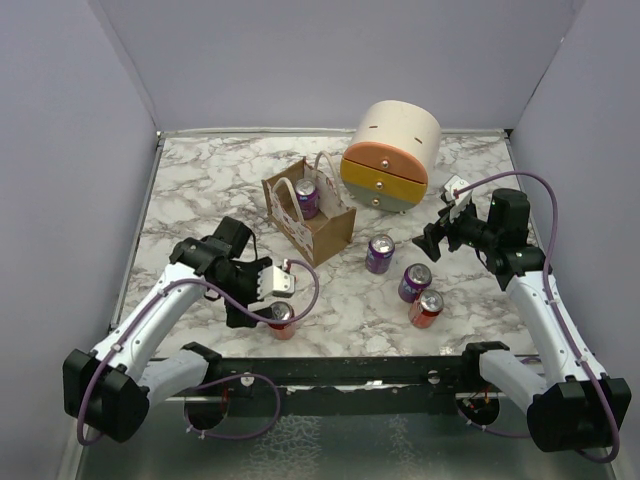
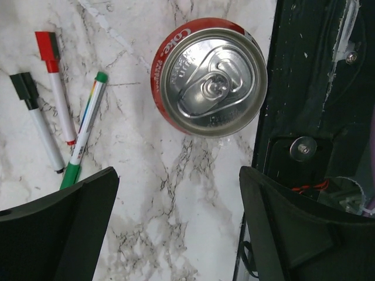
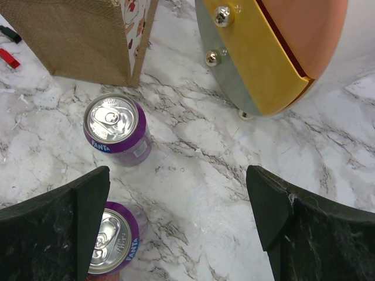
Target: Place the beverage into the canvas bag
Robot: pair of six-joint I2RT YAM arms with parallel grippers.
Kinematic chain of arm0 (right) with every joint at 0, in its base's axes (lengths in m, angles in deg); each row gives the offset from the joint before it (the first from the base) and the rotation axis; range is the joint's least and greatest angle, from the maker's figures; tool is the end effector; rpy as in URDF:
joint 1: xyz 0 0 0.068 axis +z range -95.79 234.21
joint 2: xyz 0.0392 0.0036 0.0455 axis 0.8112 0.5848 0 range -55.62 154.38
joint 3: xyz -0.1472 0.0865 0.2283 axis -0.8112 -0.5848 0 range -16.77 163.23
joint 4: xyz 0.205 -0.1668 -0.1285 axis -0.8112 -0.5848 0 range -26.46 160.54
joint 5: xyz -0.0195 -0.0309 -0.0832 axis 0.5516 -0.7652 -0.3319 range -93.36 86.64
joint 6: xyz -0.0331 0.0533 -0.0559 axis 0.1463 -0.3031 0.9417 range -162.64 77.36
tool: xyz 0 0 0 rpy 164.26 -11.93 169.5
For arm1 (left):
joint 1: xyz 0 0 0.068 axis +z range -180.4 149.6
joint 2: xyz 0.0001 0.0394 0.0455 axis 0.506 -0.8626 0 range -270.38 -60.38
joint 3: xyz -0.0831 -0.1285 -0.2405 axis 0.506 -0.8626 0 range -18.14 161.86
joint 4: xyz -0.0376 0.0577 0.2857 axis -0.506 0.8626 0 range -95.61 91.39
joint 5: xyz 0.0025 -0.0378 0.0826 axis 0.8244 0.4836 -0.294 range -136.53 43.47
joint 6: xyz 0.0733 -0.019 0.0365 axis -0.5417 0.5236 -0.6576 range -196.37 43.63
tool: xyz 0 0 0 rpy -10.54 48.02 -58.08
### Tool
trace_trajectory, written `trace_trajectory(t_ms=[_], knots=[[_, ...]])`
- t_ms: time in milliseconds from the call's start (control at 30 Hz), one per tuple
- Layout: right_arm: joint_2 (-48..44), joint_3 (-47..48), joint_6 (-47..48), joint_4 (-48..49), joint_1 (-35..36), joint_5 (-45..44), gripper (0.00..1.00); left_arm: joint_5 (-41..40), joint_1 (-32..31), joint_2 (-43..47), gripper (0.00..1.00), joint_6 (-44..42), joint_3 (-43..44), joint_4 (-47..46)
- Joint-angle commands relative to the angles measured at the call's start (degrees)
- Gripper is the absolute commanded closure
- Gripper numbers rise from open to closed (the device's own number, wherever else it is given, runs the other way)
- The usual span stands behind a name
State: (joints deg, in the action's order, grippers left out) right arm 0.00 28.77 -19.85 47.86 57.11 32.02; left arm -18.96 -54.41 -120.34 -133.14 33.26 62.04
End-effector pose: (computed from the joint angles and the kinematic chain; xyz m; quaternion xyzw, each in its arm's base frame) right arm 0.2595 0.0558 0.2795 -0.3277 0.7830 0.1839 0.4956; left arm 0.1687 -0.1124 0.2355 0.6466 0.7159 -0.1941 0.1785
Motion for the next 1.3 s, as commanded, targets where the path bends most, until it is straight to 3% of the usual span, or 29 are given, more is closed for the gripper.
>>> trace_trajectory(t_ms=[0, 233, 367, 533, 767, 933, 1067, 1267], knots=[[0.2, -0.4, 0.5, 1.1, -0.3, -0.4, 0.0, 0.4, -3.5, -1.8, 0.13, -1.0, -2.4, -4.6], [0.3, -0.5, 0.6, 1.1, -0.3, -0.8, 0.0, -1.9, -14.5, -3.1, 0.11, 6.2, -5.1, -14.4], [0.3, -0.6, 0.6, 1.1, -0.3, -0.7, 0.0, -1.0, -16.1, -4.5, 0.11, 7.0, -5.0, -17.0], [0.4, -0.6, 0.8, 1.1, -0.3, -1.0, 0.0, 0.6, -16.8, -5.5, 0.19, 7.7, -4.6, -17.8], [0.5, -0.5, 0.7, 1.1, -0.3, -0.9, 0.0, 2.3, -16.8, -5.4, 0.39, 8.4, -3.8, -17.3], [0.5, -0.6, 0.8, 1.0, -0.3, -0.9, 0.0, 4.5, -16.0, -5.7, 0.59, 9.0, -1.5, -16.3], [0.5, -0.6, 0.8, 1.1, -0.3, -0.9, 0.01, 10.2, -14.2, -5.7, 0.73, 10.1, 3.0, -14.3], [0.9, -0.6, 0.8, 1.0, -0.3, -0.8, 0.0, 18.9, -10.7, -5.8, 0.84, 13.0, 13.6, -11.4]])
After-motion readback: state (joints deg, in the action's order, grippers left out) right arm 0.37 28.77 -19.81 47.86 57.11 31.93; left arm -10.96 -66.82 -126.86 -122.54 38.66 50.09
